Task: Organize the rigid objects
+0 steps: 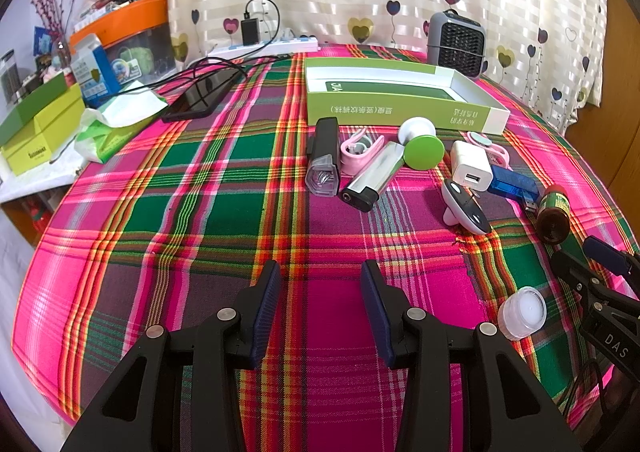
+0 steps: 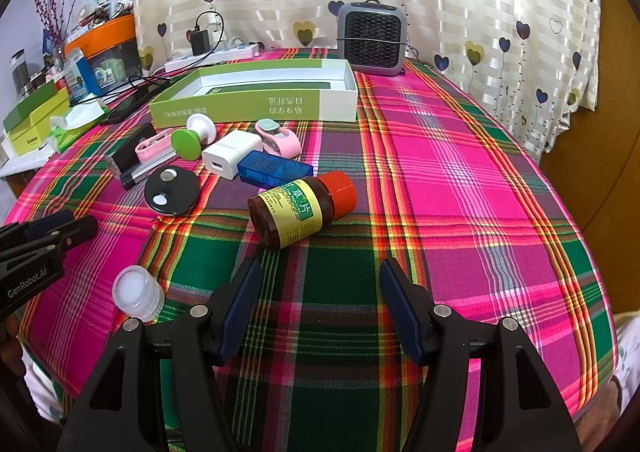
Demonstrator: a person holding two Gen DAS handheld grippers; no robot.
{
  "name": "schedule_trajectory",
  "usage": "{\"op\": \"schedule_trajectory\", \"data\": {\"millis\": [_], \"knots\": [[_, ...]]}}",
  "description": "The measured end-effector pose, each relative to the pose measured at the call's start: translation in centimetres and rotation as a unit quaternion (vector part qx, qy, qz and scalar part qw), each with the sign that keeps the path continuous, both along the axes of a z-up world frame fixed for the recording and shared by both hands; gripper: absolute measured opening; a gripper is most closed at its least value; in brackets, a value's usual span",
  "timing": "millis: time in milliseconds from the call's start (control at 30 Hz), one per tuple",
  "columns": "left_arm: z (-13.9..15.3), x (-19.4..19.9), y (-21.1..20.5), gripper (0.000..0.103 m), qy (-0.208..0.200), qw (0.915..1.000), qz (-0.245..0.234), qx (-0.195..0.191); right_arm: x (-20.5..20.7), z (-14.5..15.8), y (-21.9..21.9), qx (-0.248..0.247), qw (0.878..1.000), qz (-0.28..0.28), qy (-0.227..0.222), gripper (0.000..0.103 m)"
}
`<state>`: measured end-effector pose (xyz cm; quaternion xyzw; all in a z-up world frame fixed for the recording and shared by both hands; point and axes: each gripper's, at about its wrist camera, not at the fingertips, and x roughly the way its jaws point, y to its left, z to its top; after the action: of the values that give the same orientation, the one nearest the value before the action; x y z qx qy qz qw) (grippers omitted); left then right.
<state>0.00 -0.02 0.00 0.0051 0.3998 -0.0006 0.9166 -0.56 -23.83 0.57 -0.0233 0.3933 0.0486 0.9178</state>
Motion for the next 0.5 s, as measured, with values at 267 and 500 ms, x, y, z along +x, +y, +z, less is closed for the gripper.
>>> {"op": "schedule_trajectory", "data": {"millis": [267, 500], "knots": [[0.00, 0.00, 0.00, 0.040, 0.000, 1.0000, 0.000, 0.000, -0.05, 0.01, 0.02, 0.000, 1.000, 0.000, -0.001, 0.062], [0.00, 0.00, -0.02, 0.040, 0.000, 1.0000, 0.000, 0.000, -0.11, -0.21, -0.12, 0.003, 1.000, 0.004, -0.002, 0.062]]}}
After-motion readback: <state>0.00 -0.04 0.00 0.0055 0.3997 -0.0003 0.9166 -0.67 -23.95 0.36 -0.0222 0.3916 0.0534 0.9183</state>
